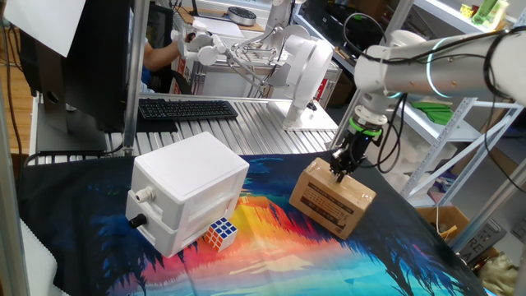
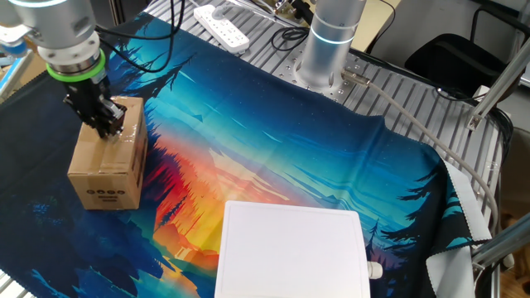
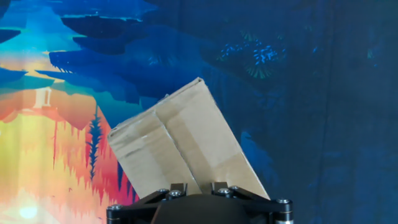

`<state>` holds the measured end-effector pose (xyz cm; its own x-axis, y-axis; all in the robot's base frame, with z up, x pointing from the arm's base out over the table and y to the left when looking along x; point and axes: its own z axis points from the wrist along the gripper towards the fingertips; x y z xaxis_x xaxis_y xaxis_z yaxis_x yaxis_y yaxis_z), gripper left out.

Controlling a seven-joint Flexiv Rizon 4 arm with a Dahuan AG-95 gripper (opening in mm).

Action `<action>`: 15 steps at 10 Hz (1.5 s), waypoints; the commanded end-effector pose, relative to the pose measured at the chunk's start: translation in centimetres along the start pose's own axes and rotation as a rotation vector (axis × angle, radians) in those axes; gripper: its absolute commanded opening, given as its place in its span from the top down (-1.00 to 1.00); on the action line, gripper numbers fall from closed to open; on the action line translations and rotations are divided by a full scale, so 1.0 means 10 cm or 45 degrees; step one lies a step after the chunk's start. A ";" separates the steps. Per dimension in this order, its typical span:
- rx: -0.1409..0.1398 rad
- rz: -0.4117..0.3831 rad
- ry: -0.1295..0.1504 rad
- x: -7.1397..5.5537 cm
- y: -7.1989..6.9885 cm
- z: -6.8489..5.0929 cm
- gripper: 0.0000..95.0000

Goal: Cover the box

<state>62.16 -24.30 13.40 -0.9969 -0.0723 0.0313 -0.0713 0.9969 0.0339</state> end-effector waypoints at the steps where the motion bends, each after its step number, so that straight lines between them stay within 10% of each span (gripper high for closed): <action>1: 0.005 0.002 -0.008 0.01 0.00 0.03 0.60; 4: 0.001 0.013 -0.007 0.00 0.01 0.01 0.60; 5: 0.001 0.017 -0.006 -0.01 0.01 0.00 0.20; 9: 0.004 0.078 -0.009 0.03 0.01 -0.16 0.20; 15: 0.098 0.227 -0.014 0.12 0.00 -0.42 0.20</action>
<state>61.30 -24.50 17.32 -0.9953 0.0950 0.0188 0.0941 0.9944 -0.0481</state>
